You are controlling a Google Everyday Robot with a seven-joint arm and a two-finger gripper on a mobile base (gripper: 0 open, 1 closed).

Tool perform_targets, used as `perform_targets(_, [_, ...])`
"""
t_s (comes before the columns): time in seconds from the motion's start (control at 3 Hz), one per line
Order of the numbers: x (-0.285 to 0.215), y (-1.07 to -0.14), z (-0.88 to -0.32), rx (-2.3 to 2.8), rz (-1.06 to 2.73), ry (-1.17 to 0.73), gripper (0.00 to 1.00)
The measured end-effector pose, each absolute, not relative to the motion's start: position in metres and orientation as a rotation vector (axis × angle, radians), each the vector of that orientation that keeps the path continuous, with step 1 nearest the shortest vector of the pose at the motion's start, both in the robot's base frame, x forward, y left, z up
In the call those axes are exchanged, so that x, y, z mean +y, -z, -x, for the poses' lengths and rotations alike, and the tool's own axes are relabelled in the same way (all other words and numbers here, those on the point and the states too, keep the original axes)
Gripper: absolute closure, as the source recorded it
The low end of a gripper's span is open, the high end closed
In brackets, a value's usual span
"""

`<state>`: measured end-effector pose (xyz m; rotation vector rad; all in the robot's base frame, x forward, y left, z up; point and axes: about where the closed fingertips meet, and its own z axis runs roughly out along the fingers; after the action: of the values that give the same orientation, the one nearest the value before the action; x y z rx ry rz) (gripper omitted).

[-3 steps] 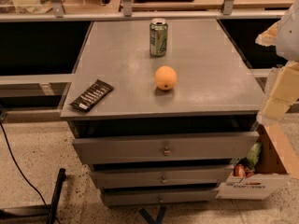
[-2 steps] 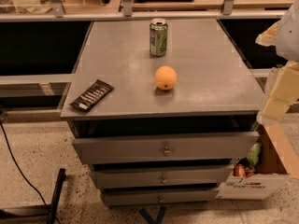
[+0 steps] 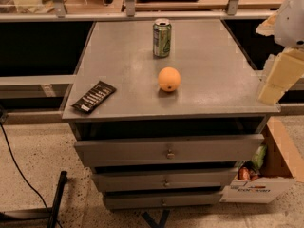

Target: Move green can near rxbar chocolate

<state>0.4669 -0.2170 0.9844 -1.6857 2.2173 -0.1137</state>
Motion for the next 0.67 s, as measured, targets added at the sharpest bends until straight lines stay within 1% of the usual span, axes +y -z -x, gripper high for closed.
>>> perform_targets(0.33, [-0.209, -0.991, -0.508, 2.163, 1.704, 0.112, 0.00])
perform_targets(0.67, [-0.196, -0.999, -0.555, 2.069, 1.693, 0.040, 0.00])
